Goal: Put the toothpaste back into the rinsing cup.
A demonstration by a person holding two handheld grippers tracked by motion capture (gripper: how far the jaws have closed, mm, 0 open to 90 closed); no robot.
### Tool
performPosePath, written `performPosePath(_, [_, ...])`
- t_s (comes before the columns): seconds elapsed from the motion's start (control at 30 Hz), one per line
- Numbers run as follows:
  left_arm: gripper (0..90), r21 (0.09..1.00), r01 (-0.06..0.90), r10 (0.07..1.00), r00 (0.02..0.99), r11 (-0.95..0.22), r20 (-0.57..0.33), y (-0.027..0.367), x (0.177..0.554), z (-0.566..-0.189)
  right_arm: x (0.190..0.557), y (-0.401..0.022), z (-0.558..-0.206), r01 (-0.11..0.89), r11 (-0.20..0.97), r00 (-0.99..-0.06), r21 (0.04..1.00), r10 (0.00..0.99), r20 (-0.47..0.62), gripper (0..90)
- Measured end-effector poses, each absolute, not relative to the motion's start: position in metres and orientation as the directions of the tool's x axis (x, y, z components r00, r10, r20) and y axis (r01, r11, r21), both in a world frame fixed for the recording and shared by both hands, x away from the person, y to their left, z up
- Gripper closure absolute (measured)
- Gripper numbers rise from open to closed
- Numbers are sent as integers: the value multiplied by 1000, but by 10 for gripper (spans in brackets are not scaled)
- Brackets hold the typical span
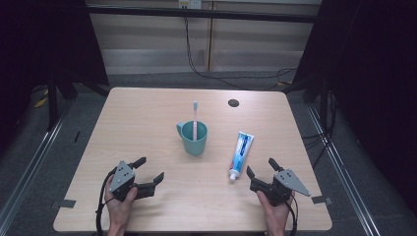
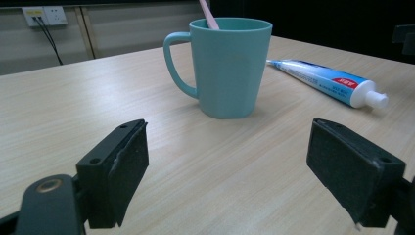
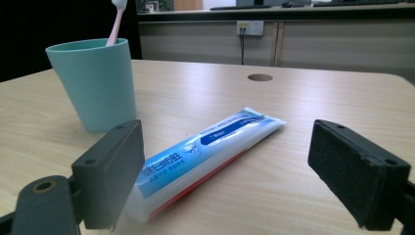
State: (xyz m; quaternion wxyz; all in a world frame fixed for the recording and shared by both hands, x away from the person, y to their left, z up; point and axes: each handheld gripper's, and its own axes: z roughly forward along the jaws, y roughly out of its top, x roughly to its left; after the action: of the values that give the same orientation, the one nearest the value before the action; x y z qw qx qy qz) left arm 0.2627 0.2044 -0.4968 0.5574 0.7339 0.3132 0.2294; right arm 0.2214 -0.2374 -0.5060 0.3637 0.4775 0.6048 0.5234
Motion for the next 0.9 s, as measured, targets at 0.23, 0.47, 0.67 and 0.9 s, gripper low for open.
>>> performPosePath(0.23, [157,973,181,722,691,-143,-23,204,256,-499,222,-237,-504,237,-25,-321,971,942,102,219])
performPosePath(0.47, [158,978,174,746,665,-116,-30,209,251,-504,230,-233,-488,267,-6,-331,964,939,98,275])
performPosePath(0.67, [158,987,141,748,663,-79,-35,214,247,-505,237,-230,-474,329,-14,-330,944,935,129,302])
performPosePath(0.9, [156,993,94,758,653,-72,-6,216,242,-506,256,-232,-463,490,-32,-308,871,928,208,302])
